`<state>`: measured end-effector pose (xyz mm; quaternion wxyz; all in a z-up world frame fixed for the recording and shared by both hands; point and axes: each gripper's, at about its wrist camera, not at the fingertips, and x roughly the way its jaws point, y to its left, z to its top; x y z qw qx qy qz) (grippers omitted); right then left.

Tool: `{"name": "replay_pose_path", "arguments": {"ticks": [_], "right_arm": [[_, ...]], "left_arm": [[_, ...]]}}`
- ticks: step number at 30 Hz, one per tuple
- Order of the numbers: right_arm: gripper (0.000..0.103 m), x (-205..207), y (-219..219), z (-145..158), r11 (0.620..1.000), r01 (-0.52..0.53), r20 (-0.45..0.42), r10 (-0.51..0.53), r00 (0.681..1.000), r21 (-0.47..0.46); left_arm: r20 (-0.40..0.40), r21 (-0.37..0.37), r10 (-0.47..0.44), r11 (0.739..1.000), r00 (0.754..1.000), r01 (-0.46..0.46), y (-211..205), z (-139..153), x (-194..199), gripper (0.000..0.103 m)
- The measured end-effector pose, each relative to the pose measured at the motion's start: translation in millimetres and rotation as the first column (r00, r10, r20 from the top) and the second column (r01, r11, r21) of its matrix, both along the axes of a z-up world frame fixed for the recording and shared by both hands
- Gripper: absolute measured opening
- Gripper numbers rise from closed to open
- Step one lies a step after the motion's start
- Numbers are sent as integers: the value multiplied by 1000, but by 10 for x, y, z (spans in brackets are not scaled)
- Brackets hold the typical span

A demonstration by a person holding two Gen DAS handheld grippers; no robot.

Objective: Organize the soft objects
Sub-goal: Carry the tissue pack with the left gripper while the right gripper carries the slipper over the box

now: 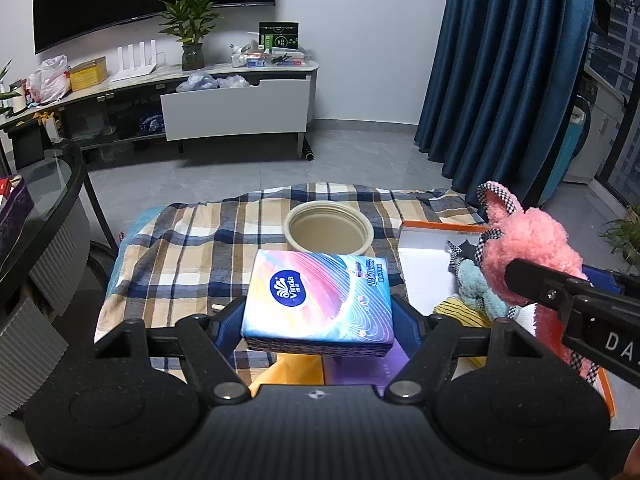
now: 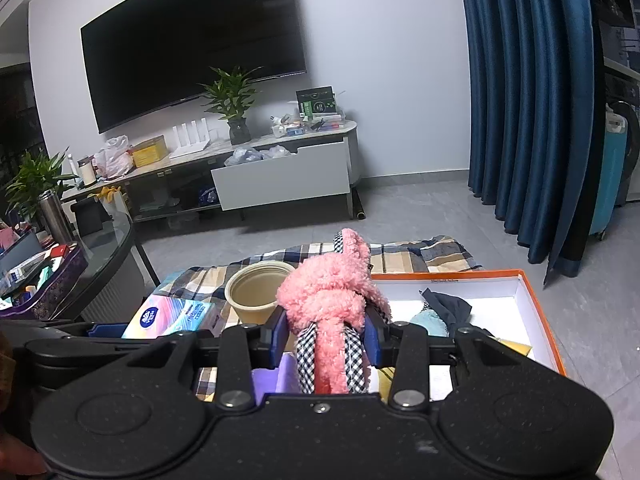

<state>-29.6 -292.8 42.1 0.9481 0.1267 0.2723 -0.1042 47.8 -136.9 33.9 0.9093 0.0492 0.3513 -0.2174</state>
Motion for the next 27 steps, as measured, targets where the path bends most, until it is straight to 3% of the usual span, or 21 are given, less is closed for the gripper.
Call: {"name": "replay_pose_path", "arguments": {"ticks": [27], "right_arm": [[48, -128, -378, -66, 995, 97, -14, -97, 995, 7]], "left_arm": [[-10, -2, -105, 994, 994, 105, -451, -49, -109, 76]]}}
